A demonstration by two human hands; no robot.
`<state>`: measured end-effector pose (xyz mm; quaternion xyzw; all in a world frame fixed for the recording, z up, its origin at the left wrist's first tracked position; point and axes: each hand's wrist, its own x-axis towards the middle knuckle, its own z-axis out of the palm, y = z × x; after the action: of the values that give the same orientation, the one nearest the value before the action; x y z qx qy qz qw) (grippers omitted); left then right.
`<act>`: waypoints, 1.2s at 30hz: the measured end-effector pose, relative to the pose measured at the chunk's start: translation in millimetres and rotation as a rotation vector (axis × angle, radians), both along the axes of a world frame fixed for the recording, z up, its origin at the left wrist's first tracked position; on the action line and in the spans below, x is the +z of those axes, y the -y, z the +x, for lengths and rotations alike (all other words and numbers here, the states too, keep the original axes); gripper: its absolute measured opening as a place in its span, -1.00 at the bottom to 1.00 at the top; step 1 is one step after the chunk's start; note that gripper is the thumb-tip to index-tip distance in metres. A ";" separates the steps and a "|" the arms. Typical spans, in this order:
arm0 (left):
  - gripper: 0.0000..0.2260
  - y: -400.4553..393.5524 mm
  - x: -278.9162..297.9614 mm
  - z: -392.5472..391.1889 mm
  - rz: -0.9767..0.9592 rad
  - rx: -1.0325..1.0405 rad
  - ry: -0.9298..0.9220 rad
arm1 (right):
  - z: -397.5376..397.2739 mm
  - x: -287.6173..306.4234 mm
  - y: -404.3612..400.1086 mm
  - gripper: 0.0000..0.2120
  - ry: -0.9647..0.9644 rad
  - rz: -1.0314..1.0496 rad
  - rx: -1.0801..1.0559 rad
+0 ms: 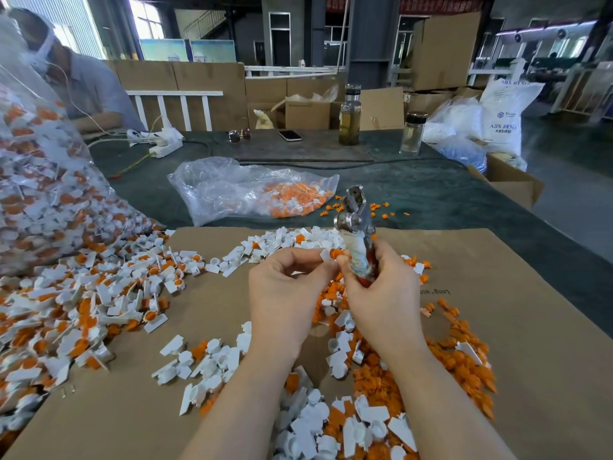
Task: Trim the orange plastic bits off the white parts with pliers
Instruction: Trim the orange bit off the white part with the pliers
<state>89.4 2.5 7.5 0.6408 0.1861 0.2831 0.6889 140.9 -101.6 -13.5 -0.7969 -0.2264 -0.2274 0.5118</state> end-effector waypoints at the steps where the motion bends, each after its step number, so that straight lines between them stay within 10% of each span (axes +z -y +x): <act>1: -0.86 0.2 0.3 -0.2 0.009 0.004 0.002 | 0.0 0.3 0.1 -0.86 0.002 0.002 -0.003; 16: -0.85 -3.1 -4.8 1.7 0.219 0.025 -0.029 | 2.2 5.2 2.4 -0.83 -0.084 -0.076 0.049; 36: -0.95 -14.6 -4.7 2.3 -0.059 -0.005 0.094 | 9.3 11.2 18.4 -0.92 -0.292 -0.169 0.270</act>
<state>91.8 17.1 2.7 0.6069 0.1603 0.3054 0.7160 150.2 -120.0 -2.3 -0.8240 -0.2729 -0.0192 0.4962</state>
